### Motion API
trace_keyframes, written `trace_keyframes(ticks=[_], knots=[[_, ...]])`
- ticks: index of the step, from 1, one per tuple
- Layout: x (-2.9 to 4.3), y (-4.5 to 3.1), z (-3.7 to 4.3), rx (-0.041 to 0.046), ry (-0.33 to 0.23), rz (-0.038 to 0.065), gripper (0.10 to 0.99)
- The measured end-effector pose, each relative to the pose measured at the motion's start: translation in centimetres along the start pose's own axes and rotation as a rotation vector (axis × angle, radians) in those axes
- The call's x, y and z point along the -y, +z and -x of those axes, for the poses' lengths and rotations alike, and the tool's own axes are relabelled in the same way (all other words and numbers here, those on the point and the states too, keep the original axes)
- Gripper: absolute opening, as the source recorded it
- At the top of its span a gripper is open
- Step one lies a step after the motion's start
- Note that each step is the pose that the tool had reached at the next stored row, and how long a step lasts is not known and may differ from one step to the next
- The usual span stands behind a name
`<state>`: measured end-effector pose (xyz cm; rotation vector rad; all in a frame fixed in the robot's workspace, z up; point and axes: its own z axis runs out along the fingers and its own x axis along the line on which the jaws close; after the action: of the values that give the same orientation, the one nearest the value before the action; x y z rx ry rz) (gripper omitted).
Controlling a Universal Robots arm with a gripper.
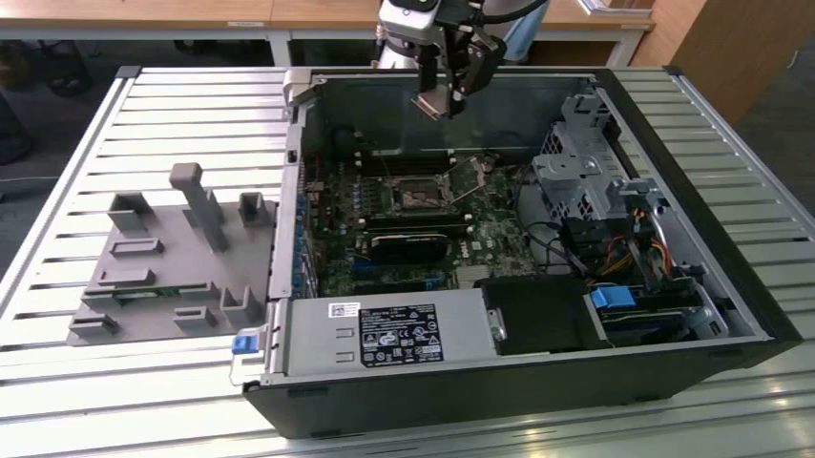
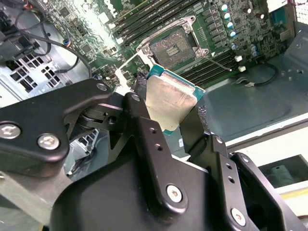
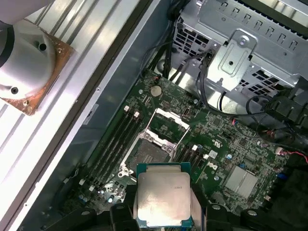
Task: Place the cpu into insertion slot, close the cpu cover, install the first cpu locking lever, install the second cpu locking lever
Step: 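Place the cpu into insertion slot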
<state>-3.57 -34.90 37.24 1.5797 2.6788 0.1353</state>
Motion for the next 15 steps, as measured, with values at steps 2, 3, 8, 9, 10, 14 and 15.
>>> trace_keyframes(ticks=[2, 3, 8, 9, 10, 14, 15], knots=[[0.0, 0.04, 0.0, 0.0018, 0.02, 0.0, 0.525], [0.01, 0.06, 0.0, 0.0029, 0.032, 0.001, 0.525], [0.03, 0.26, 0.0, 0.0109, 0.121, 0.002, 0.525], [0.03, 0.31, 0.0, 0.0125, 0.139, 0.003, 0.525], [0.04, 0.36, 0.01, 0.0141, 0.157, 0.003, 0.525], [0.05, 0.57, 0.01, 0.0206, 0.23, 0.004, 0.525], [0.06, 0.62, 0.01, 0.0223, 0.248, 0.005, 0.525]])
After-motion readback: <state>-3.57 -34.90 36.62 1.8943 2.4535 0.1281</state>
